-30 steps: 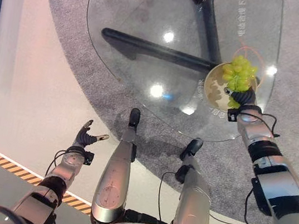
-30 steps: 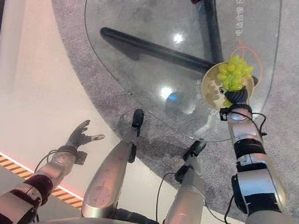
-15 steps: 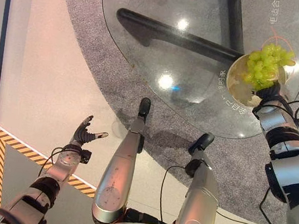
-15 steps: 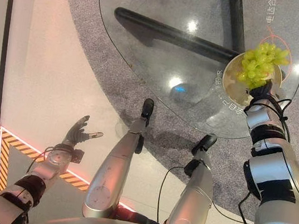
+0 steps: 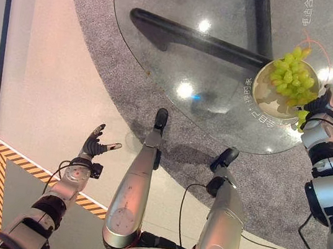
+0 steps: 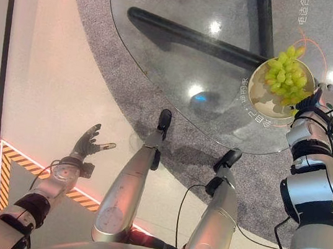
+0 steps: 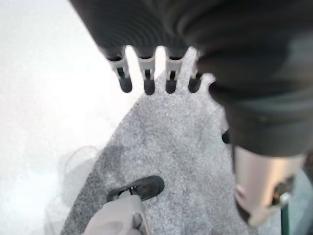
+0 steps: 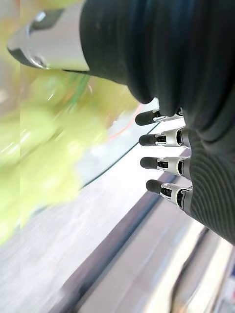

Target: Pick up fruits into the plate

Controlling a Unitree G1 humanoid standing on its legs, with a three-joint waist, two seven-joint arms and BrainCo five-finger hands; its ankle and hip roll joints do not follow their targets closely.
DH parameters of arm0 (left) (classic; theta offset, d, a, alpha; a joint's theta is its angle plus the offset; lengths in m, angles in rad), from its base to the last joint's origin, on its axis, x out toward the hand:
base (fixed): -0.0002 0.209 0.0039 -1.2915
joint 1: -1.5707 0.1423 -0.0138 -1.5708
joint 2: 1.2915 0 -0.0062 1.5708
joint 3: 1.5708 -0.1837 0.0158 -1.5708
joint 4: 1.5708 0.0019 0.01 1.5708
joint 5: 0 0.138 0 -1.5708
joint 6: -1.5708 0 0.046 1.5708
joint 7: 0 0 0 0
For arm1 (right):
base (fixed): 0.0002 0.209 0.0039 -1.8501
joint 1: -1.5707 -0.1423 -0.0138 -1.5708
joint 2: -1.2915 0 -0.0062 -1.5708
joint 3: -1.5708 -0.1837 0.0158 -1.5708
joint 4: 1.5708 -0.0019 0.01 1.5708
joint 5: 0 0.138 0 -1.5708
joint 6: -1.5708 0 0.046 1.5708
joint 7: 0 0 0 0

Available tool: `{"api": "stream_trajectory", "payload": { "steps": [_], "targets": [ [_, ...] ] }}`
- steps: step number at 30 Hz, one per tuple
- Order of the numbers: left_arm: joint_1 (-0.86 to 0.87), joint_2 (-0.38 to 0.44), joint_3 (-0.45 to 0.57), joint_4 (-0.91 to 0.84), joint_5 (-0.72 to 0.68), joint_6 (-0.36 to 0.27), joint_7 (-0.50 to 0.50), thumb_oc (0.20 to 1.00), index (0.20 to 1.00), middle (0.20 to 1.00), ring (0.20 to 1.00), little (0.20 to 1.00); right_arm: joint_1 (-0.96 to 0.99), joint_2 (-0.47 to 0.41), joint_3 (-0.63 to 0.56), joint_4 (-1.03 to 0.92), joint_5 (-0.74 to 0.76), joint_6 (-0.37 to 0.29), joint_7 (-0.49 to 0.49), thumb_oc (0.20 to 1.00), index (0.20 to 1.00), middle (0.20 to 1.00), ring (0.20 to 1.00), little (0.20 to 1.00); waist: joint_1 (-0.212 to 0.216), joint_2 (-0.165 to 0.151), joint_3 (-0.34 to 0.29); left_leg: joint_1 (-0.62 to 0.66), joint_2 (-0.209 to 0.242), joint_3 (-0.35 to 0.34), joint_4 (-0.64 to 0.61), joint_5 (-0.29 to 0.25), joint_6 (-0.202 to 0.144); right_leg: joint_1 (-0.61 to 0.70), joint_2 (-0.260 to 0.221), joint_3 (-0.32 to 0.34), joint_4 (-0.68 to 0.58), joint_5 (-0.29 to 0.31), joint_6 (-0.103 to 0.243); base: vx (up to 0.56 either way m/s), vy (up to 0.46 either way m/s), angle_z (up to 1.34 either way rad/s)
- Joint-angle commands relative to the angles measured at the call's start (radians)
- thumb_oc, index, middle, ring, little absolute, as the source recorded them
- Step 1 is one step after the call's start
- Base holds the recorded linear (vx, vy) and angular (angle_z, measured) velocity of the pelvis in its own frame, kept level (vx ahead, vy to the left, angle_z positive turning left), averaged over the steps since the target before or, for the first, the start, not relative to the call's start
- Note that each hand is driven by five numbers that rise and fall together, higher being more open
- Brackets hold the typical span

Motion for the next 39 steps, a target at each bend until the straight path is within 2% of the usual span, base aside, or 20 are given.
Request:
{"api": "stream_trajectory", "payload": {
  "steps": [1, 2, 3, 4, 5, 10, 13, 14, 17, 19, 22, 23, 25, 27, 28, 31, 39],
  "targets": [
    [0.077, 0.016, -0.031, -0.003, -0.027, -0.005, 0.028, 1.0, 1.0, 1.0, 1.0, 1.0, 0.024, -0.126, 0.042, -0.062, -0.035, -0.095, -0.141, 1.0, 1.0, 1.0, 1.0, 1.0, -0.004, 0.059, -0.013, 0.028, -0.076, 0.043, 0.033, -0.145, 0.049, -0.034, 0.07, -0.037, 0.133, -0.097, -0.015, 0.0, 0.0, 0.0],
    [0.077, 0.016, -0.031, -0.002, -0.027, -0.005, 0.028, 1.0, 1.0, 1.0, 1.0, 1.0, 0.025, -0.126, 0.041, -0.062, -0.035, -0.095, -0.141, 1.0, 1.0, 1.0, 1.0, 1.0, -0.004, 0.059, -0.013, 0.028, -0.076, 0.043, 0.033, -0.145, 0.049, -0.033, 0.07, -0.036, 0.133, -0.097, -0.015, -0.08, -0.006, 0.01],
    [0.06, 0.016, -0.021, 0.008, -0.021, -0.006, 0.041, 1.0, 1.0, 1.0, 1.0, 1.0, 0.021, -0.128, 0.039, -0.102, -0.037, -0.12, -0.181, 1.0, 1.0, 1.0, 1.0, 1.0, -0.008, 0.053, -0.013, 0.009, -0.074, 0.047, 0.026, -0.116, 0.057, -0.047, 0.076, -0.049, 0.115, -0.066, -0.025, 0.0, 0.0, 0.0],
    [0.07, 0.015, -0.024, 0.011, -0.02, -0.006, 0.044, 1.0, 1.0, 1.0, 1.0, 1.0, 0.032, -0.125, 0.042, -0.107, -0.039, -0.133, -0.195, 1.0, 1.0, 1.0, 1.0, 1.0, -0.009, 0.051, -0.013, 0.037, -0.075, 0.043, 0.031, -0.148, 0.05, -0.027, 0.075, -0.035, 0.13, -0.096, -0.013, -0.08, -0.024, 0.01],
    [0.055, 0.013, -0.016, 0.024, -0.013, -0.012, 0.058, 1.0, 1.0, 1.0, 1.0, 1.0, 0.032, -0.122, 0.038, -0.139, -0.048, -0.168, -0.246, 1.0, 1.0, 1.0, 1.0, 1.0, -0.013, 0.046, -0.013, 0.019, -0.072, 0.046, 0.025, -0.121, 0.058, -0.041, 0.079, -0.046, 0.115, -0.065, -0.024, 0.0, 0.0, 0.0],
    [0.048, 0.006, -0.001, 0.052, -0.023, -0.029, 0.059, 1.0, 1.0, 1.0, 1.0, 1.0, 0.068, -0.116, 0.036, -0.239, -0.079, -0.246, -0.33, 1.0, 1.0, 1.0, 1.0, 1.0, -0.027, 0.031, -0.013, 0.056, -0.07, 0.051, 0.022, -0.133, 0.056, -0.01, 0.085, -0.038, 0.106, -0.068, -0.021, -0.03, -0.001, 0.0],
    [0.042, -0.001, 0.013, 0.062, -0.023, -0.028, 0.025, 1.0, 1.0, 1.0, 1.0, 1.0, 0.111, -0.101, 0.031, -0.303, -0.084, -0.287, -0.33, 1.0, 1.0, 1.0, 1.0, 1.0, -0.037, 0.013, -0.013, 0.102, -0.066, 0.056, 0.011, -0.142, 0.054, 0.033, 0.09, -0.032, 0.087, -0.069, -0.017, -0.05, -0.004, 0.01],
    [0.035, -0.002, 0.024, 0.071, -0.023, -0.022, -0.002, 1.0, 1.0, 1.0, 1.0, 1.0, 0.159, -0.085, 0.024, -0.338, -0.101, -0.326, -0.312, 1.0, 1.0, 1.0, 1.0, 1.0, -0.045, -0.001, -0.013, 0.153, -0.062, 0.059, 0.001, -0.15, 0.051, 0.079, 0.09, -0.027, 0.072, -0.068, -0.012, -0.04, -0.001, 0.0],
    [0.027, -0.008, 0.035, 0.083, -0.011, -0.015, -0.009, 1.0, 1.0, 1.0, 1.0, 1.0, 0.212, -0.061, 0.013, -0.365, -0.131, -0.357, -0.297, 1.0, 1.0, 1.0, 1.0, 1.0, -0.051, -0.013, -0.013, 0.201, -0.055, 0.063, -0.01, -0.158, 0.048, 0.124, 0.087, -0.024, 0.059, -0.07, -0.008, -0.02, -0.003, -0.02],
    [0.016, -0.013, 0.052, 0.115, 0.001, -0.002, -0.016, 1.0, 1.0, 1.0, 1.0, 1.0, 0.304, -0.023, 0.0, -0.407, -0.148, -0.392, -0.274, 1.0, 1.0, 1.0, 1.0, 1.0, -0.069, -0.037, -0.013, 0.286, -0.039, 0.07, -0.033, -0.163, 0.043, 0.208, 0.093, -0.01, 0.02, -0.068, -0.001, 0.0, -0.008, -0.02],
    [0.008, -0.016, 0.066, 0.133, 0.017, 0.013, -0.014, 1.0, 1.0, 1.0, 1.0, 1.0, 0.368, 0.011, -0.012, -0.425, -0.156, -0.414, -0.247, 1.0, 1.0, 1.0, 1.0, 1.0, -0.081, -0.054, -0.013, 0.347, -0.027, 0.081, -0.051, -0.165, 0.035, 0.275, 0.097, -0.005, -0.017, -0.065, 0.003, 0.0, -0.014, -0.09],
    [0.011, -0.024, 0.077, 0.168, 0.033, 0.023, -0.013, 1.0, 1.0, 1.0, 1.0, 1.0, 0.456, 0.059, -0.022, -0.443, -0.159, -0.421, -0.215, 1.0, 1.0, 1.0, 1.0, 1.0, -0.096, -0.074, -0.048, 0.398, -0.013, 0.092, -0.078, -0.167, 0.028, 0.333, 0.1, -0.003, -0.065, -0.059, 0.009, 0.05, -0.002, -0.22],
    [0.013, -0.029, 0.084, 0.186, 0.045, 0.03, -0.011, 1.0, 1.0, 1.0, 1.0, 1.0, 0.501, 0.085, -0.029, -0.448, -0.165, -0.424, -0.192, 1.0, 1.0, 1.0, 1.0, 1.0, -0.106, -0.084, -0.072, 0.417, -0.007, 0.099, -0.092, -0.164, 0.024, 0.357, 0.102, -0.001, -0.088, -0.053, 0.011, 0.03, 0.017, -0.2],
    [0.029, -0.049, 0.094, 0.218, 0.103, 0.05, -0.009, 1.0, 1.0, 1.0, 1.0, 1.0, 0.626, 0.136, -0.053, -0.438, -0.155, -0.459, -0.157, 1.0, 1.0, 1.0, 1.0, 1.0, -0.124, -0.095, -0.13, 0.469, 0.005, 0.113, -0.122, -0.165, 0.019, 0.411, 0.096, 0.003, -0.128, -0.045, 0.02, 0.05, 0.035, -0.16],
    [0.031, -0.051, 0.093, 0.22, 0.109, 0.049, -0.007, 1.0, 1.0, 1.0, 1.0, 1.0, 0.637, 0.14, -0.056, -0.437, -0.152, -0.463, -0.153, 1.0, 1.0, 1.0, 1.0, 1.0, -0.125, -0.096, -0.134, 0.475, 0.006, 0.114, -0.125, -0.164, 0.019, 0.416, 0.096, 0.003, -0.132, -0.044, 0.021, 0.06, 0.04, -0.19],
    [0.059, -0.078, 0.104, 0.277, 0.145, 0.059, 0.003, 1.0, 1.0, 1.0, 1.0, 1.0, 0.765, 0.207, -0.082, -0.408, -0.113, -0.523, -0.101, 1.0, 1.0, 1.0, 1.0, 1.0, -0.147, -0.099, -0.208, 0.54, 0.026, 0.142, -0.155, -0.162, 0.011, 0.472, 0.079, 0.0, -0.163, -0.033, 0.034, 0.07, 0.045, -0.19],
    [0.077, -0.118, 0.135, 0.408, 0.2, 0.063, 0.019, 1.0, 1.0, 1.0, 1.0, 1.0, 0.918, 0.303, -0.117, -0.301, -0.09, -0.545, -0.07, 1.0, 1.0, 1.0, 1.0, 1.0, -0.195, -0.089, -0.337, 0.637, 0.053, 0.182, -0.205, -0.151, -0.007, 0.563, 0.067, 0.012, -0.219, -0.025, 0.046, 0.05, 0.01, -0.16]
  ]
}}
